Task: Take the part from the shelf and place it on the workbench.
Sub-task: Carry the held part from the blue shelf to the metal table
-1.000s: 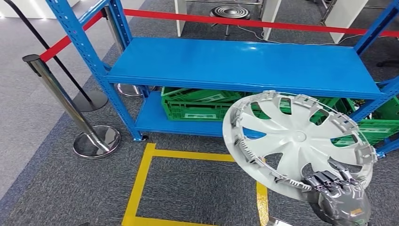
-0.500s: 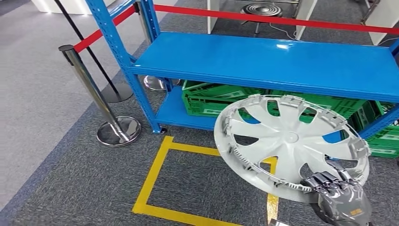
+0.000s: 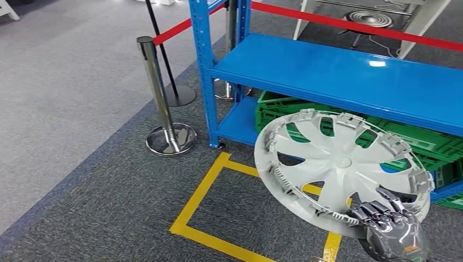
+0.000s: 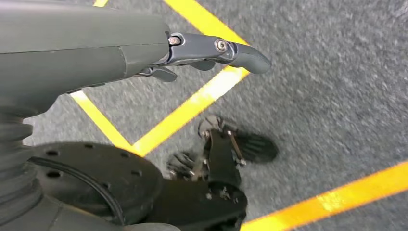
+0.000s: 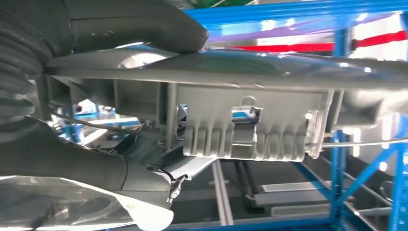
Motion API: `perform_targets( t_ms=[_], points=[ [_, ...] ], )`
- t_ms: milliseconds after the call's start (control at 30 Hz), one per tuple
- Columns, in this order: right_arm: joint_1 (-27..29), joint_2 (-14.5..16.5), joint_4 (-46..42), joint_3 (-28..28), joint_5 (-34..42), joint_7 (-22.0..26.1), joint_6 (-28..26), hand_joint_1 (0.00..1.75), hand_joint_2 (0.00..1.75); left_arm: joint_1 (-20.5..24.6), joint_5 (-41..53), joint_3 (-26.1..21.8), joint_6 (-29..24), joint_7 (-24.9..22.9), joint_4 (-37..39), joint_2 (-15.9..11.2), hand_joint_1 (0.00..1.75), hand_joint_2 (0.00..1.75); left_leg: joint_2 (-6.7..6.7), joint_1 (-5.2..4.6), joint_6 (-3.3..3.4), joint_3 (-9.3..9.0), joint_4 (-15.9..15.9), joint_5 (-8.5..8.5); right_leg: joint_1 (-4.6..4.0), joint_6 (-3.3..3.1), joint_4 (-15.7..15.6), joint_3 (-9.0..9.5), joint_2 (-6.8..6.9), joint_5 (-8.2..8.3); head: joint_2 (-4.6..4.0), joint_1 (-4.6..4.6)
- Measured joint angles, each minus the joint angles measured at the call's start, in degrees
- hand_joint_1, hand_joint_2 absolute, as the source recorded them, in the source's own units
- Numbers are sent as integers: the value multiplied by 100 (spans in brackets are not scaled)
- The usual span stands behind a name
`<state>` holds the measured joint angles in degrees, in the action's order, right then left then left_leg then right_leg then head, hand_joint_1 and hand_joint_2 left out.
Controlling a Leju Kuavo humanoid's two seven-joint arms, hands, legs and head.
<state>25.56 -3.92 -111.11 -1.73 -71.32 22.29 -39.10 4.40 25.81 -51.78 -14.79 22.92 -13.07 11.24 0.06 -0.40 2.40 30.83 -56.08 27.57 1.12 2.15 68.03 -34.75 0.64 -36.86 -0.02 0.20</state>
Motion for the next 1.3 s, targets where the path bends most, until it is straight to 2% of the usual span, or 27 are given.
perform_targets(
  t_ms=[33, 67, 100, 133, 200, 267, 300, 333, 367, 433, 467, 500, 567, 600, 667, 733, 800, 867, 933, 1000, 1067, 1100, 1133, 1167, 1200, 1233, 1300],
  points=[
    [5, -2, 1, 5, -1, 7, 0, 175, 175, 1, -1, 0, 2, 2, 0, 4, 0, 175, -69, -7, 7, 11, -7, -5, -1, 4, 329, -151, -38, -114, 0, 6],
    [5, -2, 2, 11, -4, 11, 0, 175, 175, -1, -3, 0, 2, 4, 0, 7, 0, 175, -145, -12, 10, 18, -18, -9, -1, 8, 492, -227, -52, -121, 0, 6],
    [5, -3, 2, 16, -11, 16, 0, 175, 175, -5, -5, 0, 1, 5, 0, 8, 0, 175, -225, -13, 8, 21, -36, -8, 3, 12, 427, -195, -59, -13, 0, 5],
    [4, -4, 3, 23, -19, 21, 0, 175, 175, -7, -7, 0, 1, 5, 0, 9, 0, 175, -312, -10, -1, 23, -62, -2, 14, 17, 148, -61, -93, 190, 0, 6],
    [-5, -9, 7, 43, -31, 32, 0, 175, 175, -1, -9, 0, -1, 10, 0, 10, 0, 175, -477, -10, -44, 57, -147, 25, 61, 34, -583, 286, -372, 517, 0, 9],
    [-27, -13, 12, 63, -26, 44, -4, 175, 175, 11, -9, -1, -5, 18, 0, 9, 0, 175, -626, -12, -102, 154, -237, 26, 91, 32, -916, 453, -616, 560, 0, 7],
    [-38, -13, 15, 68, -25, 50, -7, 175, 175, 9, -9, -3, -10, 21, 0, 9, 0, 175, -703, -8, -134, 204, -260, 9, 87, 21, -931, 463, -621, 539, 0, 6],
    [-48, -13, 16, 71, -25, 57, -9, 175, 175, 0, -9, -7, -19, 24, 0, 6, 0, 175, -770, 2, -164, 243, -266, -9, 88, -3, -928, 469, -539, 542, 0, 4],
    [-58, -13, 19, 73, -26, 66, -10, 175, 175, -14, -9, -11, -28, 27, 0, 5, 0, 175, -737, 0, -199, 271, -288, 1, 91, -23, -935, 474, -457, 550, 0, 4],
    [-71, -13, 21, 78, -21, 83, -10, 175, 175, -24, -16, -19, -51, 28, 0, 5, 0, 175, -456, -12, -264, 411, -571, 177, 101, -79, -954, 491, -270, 557, 0, -39],
    [-79, -13, 25, 79, -13, 93, -11, 175, 175, -18, -20, -21, -61, 30, 0, 8, 0, 175, -261, -9, -295, 558, -899, 353, 93, -102, -955, 495, -171, 550, 0, -60],
    [-93, -13, 34, 83, -4, 103, -11, 175, 175, -11, -23, -24, -72, 30, 0, 10, 0, 175, -145, 6, -320, 740, -1301, 540, 82, -122, -955, 497, -70, 541, 0, -79],
    [-148, -13, 70, 99, 15, 120, -11, 175, 175, -14, -30, -29, -90, 31, 0, 12, 0, 175, -70, 35, -347, 1007, -1896, 723, 67, -139, -954, 504, 120, 525, 0, -79],
    [-186, -13, 94, 112, 22, 126, -11, 175, 175, -25, -33, -32, -96, 30, 0, 13, 0, 175, -59, 42, -347, 1004, -1902, 651, 63, -143, -954, 512, 197, 516, 0, -80],
    [-261, -13, 143, 149, 26, 129, -11, 175, 175, -42, -39, -35, -102, 30, 0, 11, 0, 175, 29, 35, -306, 711, -1301, 259, 57, -135, -954, 549, 336, 489, 0, -80],
    [-330, -13, 179, 188, 22, 131, -11, 175, 175, -36, -39, -41, -109, 30, 0, 11, 0, 175, 254, -25, -231, 373, -599, 4, 33, -101, -954, 579, 454, 458, 0, -79],
    [-399, -13, 207, 221, 17, 140, -11, 175, 175, -30, -33, -53, -127, 20, 0, 12, 0, 175, 356, -81, -174, 283, -351, 9, 7, -64, -961, 583, 567, 443, 0, -74],
    [-473, -13, 237, 261, 14, 166, -11, 175, 175, -54, -21, -70, -165, -3, 0, 11, 0, 175, 253, -74, -120, 278, -270, -6, 7, -23, -982, 600, 632, 420, 0, -75],
    [-518, -13, 258, 305, 23, 218, -11, 175, 175, -75, -7, -82, -207, -26, 0, 11, 0, 175, 131, -44, -49, 235, -176, -52, 19, 7, -782, 516, 397, 252, 0, -74],
    [-536, -13, 273, 331, 42, 277, -11, 175, 175, -70, 0, -92, -230, -36, 0, 15, 0, 175, 0, -29, -8, 219, -139, -78, 23, 6, -131, 192, 63, -65, 0, -52],
    [-561, -13, 296, 346, 50, 331, -11, 175, 175, -65, -6, -119, -216, -25, 0, 18, 0, 175, -152, -32, -1, 217, -147, -78, 15, 8, 514, -180, -44, -224, 0, -34],
    [-577, -13, 311, 357, 50, 358, -11, 175, 175, -66, -13, -135, -201, -10, 0, 19, 0, 175, -234, -30, -2, 214, -156, -75, 15, 13, 582, -262, -57, -144, 0, -34],
    [-595, -13, 328, 371, 50, 386, -11, 175, 175, -66, -21, -151, -183, 9, 0, 19, 0, 175, -321, -25, -9, 211, -172, -69, 20, 20, 434, -244, -68, 41, 0, -34],
    [-614, -13, 344, 387, 54, 413, -11, 175, 175, -67, -36, -163, -167, 28, 0, 19, 0, 175, -409, -16, -25, 210, -198, -57, 37, 30, 103, -134, -119, 292, 0, -34],
    [-643, -13, 362, 410, 61, 437, -11, 175, 175, -68, -51, -174, -150, 49, 0, 17, 0, 175, -489, -10, -52, 224, -231, -39, 62, 43, -236, -2, -264, 471, 0, -33],
    [-677, -13, 380, 442, 71, 458, -12, 175, 175, -63, -68, -186, -129, 74, 0, 14, 0, 175, -566, -8, -83, 256, -290, -18, 91, 48, -536, 128, -425, 576, 0, -33],
    [-762, -13, 421, 526, 76, 469, -18, 175, 175, -54, -103, -216, -93, 130, 0, 9, 0, 175, -707, 1, -151, 342, -353, -15, 110, 27, -753, 238, -635, 571, 0, -31]
  ],
)
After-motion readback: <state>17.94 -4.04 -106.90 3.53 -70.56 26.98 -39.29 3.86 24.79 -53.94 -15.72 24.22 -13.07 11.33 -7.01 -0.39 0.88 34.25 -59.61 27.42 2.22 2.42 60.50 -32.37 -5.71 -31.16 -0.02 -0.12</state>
